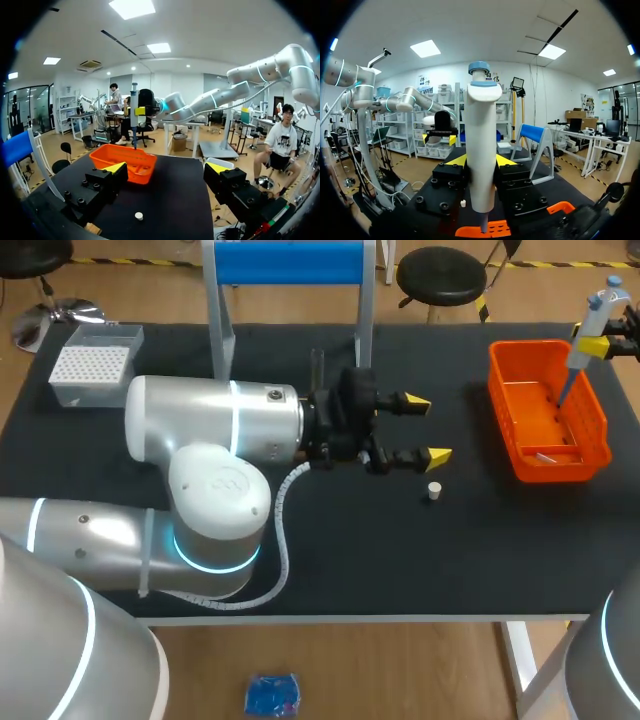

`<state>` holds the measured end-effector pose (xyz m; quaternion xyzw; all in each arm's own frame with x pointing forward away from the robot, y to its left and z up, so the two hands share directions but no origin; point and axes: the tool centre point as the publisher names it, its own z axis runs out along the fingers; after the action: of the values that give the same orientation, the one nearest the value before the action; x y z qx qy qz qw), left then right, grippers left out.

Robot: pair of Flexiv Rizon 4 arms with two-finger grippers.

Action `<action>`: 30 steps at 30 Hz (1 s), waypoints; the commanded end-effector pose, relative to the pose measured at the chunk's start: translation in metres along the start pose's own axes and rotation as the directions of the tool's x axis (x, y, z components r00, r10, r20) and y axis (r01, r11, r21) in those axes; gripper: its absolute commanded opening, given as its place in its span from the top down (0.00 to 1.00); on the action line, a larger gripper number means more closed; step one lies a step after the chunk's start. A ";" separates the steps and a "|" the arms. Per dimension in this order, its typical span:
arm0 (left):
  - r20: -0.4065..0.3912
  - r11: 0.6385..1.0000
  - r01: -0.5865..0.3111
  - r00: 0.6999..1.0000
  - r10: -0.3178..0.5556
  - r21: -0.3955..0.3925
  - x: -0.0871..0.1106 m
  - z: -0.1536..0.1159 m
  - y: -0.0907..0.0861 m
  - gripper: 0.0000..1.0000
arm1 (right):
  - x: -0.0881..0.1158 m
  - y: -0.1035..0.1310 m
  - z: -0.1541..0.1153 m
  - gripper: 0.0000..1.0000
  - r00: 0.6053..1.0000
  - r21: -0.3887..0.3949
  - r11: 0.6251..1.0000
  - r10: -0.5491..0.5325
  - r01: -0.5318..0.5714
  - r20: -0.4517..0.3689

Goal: Invert the test tube, pick up the pipette, mount the tip to pipette, aspirate from beaker and dispense into the tube, eject the tip, return the pipette, and cap with the stopper.

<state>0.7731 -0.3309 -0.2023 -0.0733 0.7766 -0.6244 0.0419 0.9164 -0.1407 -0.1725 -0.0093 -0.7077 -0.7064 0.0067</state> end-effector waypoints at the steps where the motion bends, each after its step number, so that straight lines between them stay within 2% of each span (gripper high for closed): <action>1: -0.019 0.985 -0.002 1.000 0.005 0.171 -0.007 -0.019 0.006 0.00 | -0.001 0.001 -0.001 1.00 1.000 0.002 1.000 0.000 0.000 -0.004; 7: -0.019 0.981 0.001 1.000 0.003 0.192 -0.013 -0.037 0.012 0.00 | -0.001 0.001 -0.001 1.00 1.000 0.002 1.000 0.000 0.000 -0.004; 8: -0.018 0.976 -0.006 1.000 0.010 0.218 -0.014 -0.042 0.012 0.00 | -0.001 0.001 -0.001 1.00 1.000 0.002 1.000 0.000 0.000 -0.004; 18: 0.021 0.979 0.003 1.000 -0.007 0.205 -0.026 -0.074 0.007 0.00 | -0.001 0.001 -0.001 1.00 1.000 0.002 1.000 0.000 0.000 -0.004; 25: 0.005 0.977 -0.008 1.000 0.007 0.213 -0.032 -0.078 0.000 0.00 | -0.001 0.001 -0.001 1.00 1.000 0.002 1.000 0.000 0.000 -0.004; 30: 0.004 0.982 0.002 1.000 -0.002 0.189 -0.036 -0.081 -0.006 0.00 | -0.001 0.001 -0.001 1.00 1.000 0.002 1.000 0.000 0.000 -0.004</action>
<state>0.7959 -0.2528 -0.1819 -0.0719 0.7171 -0.6915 0.0497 0.9164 -0.1407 -0.1725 -0.0093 -0.7077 -0.7064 0.0067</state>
